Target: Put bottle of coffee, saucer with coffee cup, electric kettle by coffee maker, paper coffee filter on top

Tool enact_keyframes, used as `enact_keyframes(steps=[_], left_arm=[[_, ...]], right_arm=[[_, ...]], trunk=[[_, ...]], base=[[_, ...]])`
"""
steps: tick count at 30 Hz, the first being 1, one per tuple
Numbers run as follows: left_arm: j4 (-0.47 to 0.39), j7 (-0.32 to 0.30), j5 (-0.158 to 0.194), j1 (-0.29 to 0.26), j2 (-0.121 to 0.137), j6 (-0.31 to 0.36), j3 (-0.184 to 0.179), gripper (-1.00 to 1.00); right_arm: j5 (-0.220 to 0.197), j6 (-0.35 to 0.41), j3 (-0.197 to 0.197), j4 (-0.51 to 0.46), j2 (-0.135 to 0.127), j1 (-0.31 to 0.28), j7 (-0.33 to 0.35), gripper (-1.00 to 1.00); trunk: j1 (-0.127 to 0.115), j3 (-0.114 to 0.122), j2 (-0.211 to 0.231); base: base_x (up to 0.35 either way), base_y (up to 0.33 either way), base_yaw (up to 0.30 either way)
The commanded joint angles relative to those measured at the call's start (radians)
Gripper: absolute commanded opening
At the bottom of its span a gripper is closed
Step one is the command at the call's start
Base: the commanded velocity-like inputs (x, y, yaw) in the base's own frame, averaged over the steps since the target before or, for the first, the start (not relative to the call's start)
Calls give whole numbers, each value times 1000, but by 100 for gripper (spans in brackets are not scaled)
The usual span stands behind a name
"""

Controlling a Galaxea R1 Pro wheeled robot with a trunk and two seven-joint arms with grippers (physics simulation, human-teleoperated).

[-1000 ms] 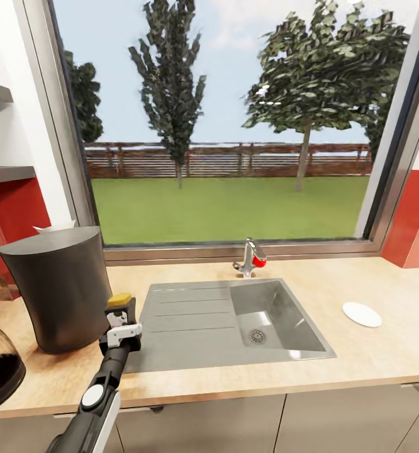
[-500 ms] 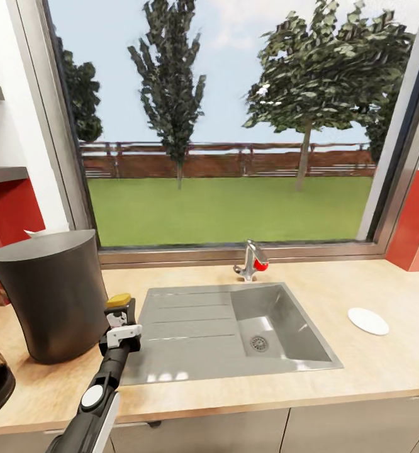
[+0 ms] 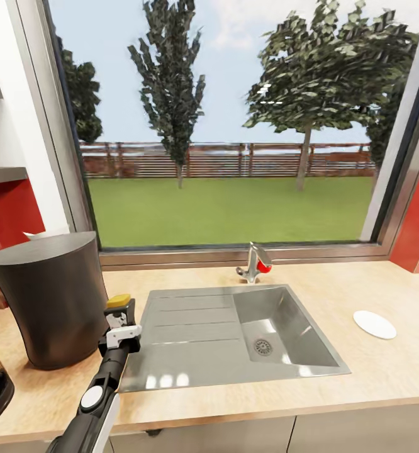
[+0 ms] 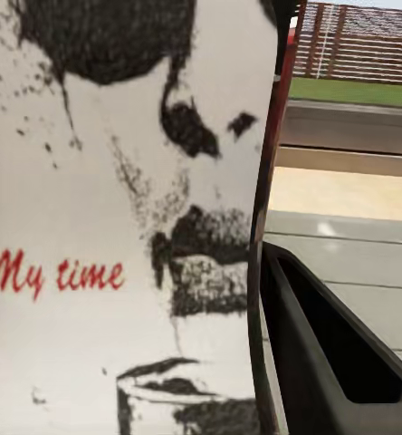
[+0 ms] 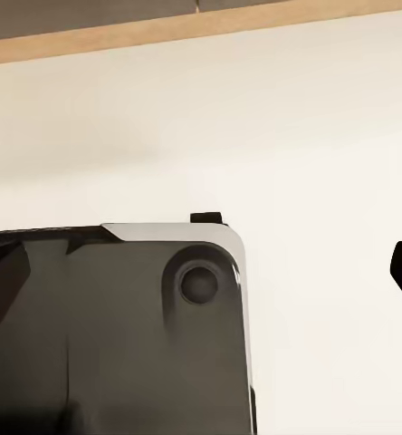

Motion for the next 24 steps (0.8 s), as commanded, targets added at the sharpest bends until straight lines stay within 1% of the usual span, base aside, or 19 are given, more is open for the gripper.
enact_keyframes(steps=[1,7,24], left_arm=[[1,3,-5,0,-1,-3,1,-100],[1,3,-5,1,-1,-3,1,-100],[16,3,-5,1,4,-3,2,-100]], right_arm=[[-8,-4,3,1,0,0,0,100],[-8,-4,3,1,0,0,0,100],[-8,-4,3,1,0,0,0,100]], trunk=[[0,0,-1],[0,0,-1],[0,0,-1]], base=[[40,19,0],[120,97,0],[4,3,0]])
